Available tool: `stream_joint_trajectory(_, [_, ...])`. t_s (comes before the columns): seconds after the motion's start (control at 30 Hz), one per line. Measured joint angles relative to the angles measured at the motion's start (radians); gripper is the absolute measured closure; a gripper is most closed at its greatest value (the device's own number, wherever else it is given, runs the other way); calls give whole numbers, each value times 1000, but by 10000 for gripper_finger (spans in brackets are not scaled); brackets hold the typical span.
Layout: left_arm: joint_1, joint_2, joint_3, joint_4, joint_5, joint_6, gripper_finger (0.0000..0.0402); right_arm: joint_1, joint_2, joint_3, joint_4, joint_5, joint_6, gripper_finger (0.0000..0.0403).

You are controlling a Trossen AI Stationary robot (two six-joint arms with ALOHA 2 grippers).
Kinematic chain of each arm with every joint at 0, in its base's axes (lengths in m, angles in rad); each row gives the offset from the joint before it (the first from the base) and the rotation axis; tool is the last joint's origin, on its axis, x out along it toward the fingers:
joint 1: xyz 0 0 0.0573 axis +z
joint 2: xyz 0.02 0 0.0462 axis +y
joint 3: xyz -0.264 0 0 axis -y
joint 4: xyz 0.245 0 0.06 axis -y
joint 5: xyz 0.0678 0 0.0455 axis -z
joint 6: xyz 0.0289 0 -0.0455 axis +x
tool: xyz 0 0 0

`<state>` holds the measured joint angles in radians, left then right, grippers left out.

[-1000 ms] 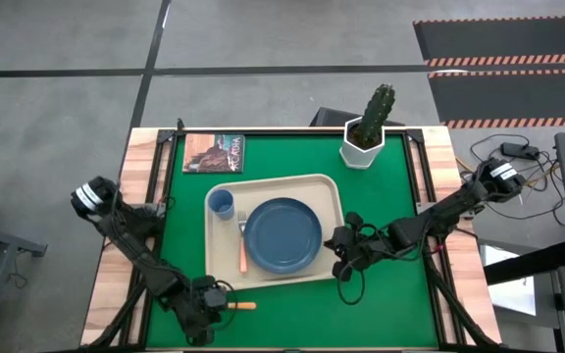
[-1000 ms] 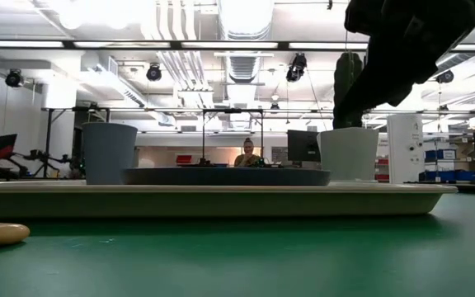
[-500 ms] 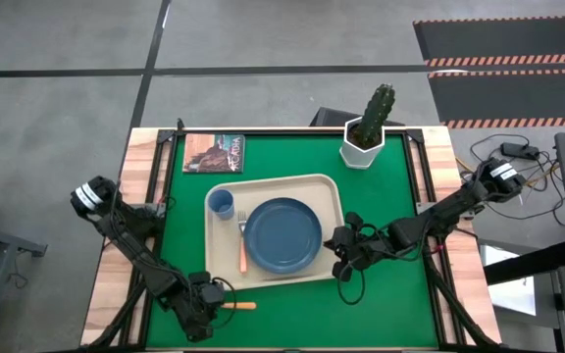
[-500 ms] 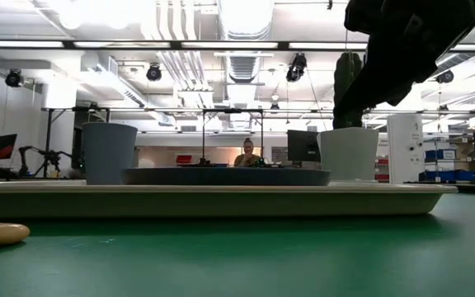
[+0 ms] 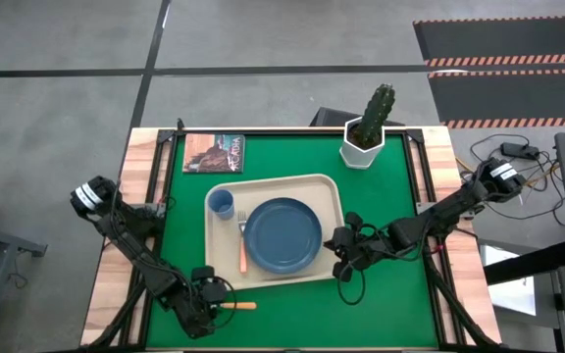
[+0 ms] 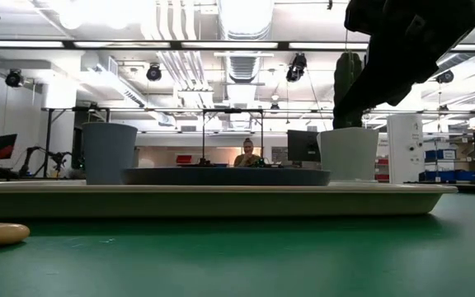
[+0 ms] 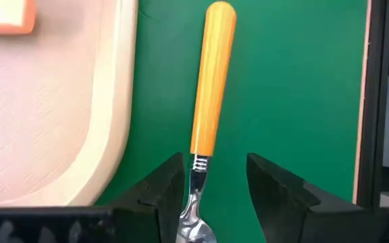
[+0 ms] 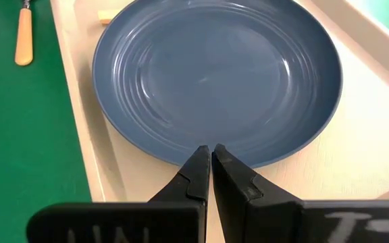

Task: Pick and place plate/cup/fork/spoon on tray
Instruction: Put the yellow spoon on the white serving tray on the right of the blue plate

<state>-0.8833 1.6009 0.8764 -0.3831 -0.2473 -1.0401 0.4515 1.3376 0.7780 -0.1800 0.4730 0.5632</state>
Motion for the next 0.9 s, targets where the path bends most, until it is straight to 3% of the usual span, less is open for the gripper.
stream_joint_trajectory(0.5, [-5,55,1,70,-6,1,261,2,0,0,-3,-1,1,394])
stream_joint_trajectory(0.9, [-9,89,7,35,0,0,265,2,0,0,-3,-1,2,394])
